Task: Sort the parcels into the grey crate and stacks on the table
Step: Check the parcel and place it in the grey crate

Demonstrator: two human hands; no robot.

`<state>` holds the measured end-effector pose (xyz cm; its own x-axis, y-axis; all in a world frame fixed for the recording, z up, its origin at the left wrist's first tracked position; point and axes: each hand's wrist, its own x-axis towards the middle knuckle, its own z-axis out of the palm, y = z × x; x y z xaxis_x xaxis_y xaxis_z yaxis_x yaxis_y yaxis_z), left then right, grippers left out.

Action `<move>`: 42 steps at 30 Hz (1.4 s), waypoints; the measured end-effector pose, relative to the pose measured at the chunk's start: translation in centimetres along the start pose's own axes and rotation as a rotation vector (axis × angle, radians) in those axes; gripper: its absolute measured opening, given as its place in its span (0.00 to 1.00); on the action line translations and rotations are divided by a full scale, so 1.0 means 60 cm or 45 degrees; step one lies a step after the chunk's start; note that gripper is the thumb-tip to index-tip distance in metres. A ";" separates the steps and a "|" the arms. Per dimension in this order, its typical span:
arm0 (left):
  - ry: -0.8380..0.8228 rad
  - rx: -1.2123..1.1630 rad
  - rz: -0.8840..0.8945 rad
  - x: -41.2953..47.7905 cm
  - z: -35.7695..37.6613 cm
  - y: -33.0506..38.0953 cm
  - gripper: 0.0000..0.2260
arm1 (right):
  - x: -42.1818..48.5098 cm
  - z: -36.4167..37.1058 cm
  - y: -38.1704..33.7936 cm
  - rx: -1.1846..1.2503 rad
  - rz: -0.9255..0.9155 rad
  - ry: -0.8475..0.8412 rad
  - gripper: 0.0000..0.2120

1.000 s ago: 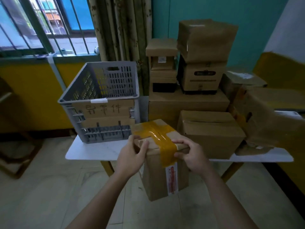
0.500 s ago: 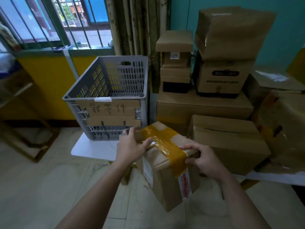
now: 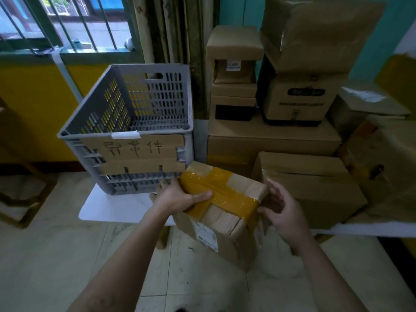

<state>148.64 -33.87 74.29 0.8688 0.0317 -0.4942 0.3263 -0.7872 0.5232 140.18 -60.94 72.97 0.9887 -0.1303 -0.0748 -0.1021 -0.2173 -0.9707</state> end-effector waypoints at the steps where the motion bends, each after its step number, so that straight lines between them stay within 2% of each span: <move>1: 0.010 -0.015 -0.017 0.002 0.000 -0.005 0.65 | -0.003 0.007 0.000 -0.021 -0.007 0.049 0.34; 5: 0.107 -0.021 -0.045 -0.005 -0.005 -0.018 0.63 | -0.011 0.034 -0.004 -0.082 0.027 0.185 0.24; 7: 0.128 -0.029 -0.066 -0.002 -0.011 -0.029 0.67 | -0.010 0.050 -0.011 -0.173 0.014 0.252 0.17; 10: 0.155 -0.083 -0.092 0.003 -0.008 -0.045 0.66 | -0.017 0.085 -0.027 -0.332 0.055 0.146 0.13; 14: 0.168 -0.149 -0.047 -0.003 -0.003 -0.056 0.57 | -0.019 0.124 -0.037 -0.371 0.114 0.178 0.18; 17: 0.162 -0.082 -0.024 -0.008 0.007 -0.057 0.64 | -0.003 0.142 -0.040 -0.398 0.223 0.121 0.28; 20: 0.160 -0.168 -0.024 -0.009 0.019 -0.055 0.58 | 0.016 0.161 -0.034 -0.610 0.263 0.025 0.39; 22: 0.132 -0.254 -0.010 -0.003 0.016 -0.054 0.55 | 0.026 0.167 -0.032 -0.784 0.231 0.007 0.38; 24: 0.068 -0.312 0.020 0.002 0.009 -0.058 0.54 | 0.030 0.168 -0.032 -0.829 0.212 0.018 0.36; 26: 0.043 -0.336 0.041 0.004 0.007 -0.061 0.50 | 0.031 0.169 -0.028 -0.811 0.211 0.033 0.37; 31: 0.075 -0.270 0.066 0.004 0.010 -0.061 0.41 | 0.042 0.166 -0.029 -0.502 0.477 0.077 0.47; 33: 0.038 -0.281 0.067 0.010 0.004 -0.061 0.36 | 0.049 0.166 -0.029 -0.462 0.495 0.088 0.43; 36: 0.023 -0.288 0.095 0.013 -0.001 -0.062 0.28 | 0.054 0.169 -0.026 -0.226 0.518 0.166 0.35; 42: 0.053 -0.255 0.139 0.013 0.003 -0.075 0.22 | 0.049 0.173 -0.025 -0.111 0.535 0.300 0.31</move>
<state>147.78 -30.43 71.41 0.9163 -0.0182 -0.4001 0.2934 -0.6495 0.7015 144.41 -50.96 71.83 0.8089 -0.4375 -0.3929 -0.5060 -0.1774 -0.8441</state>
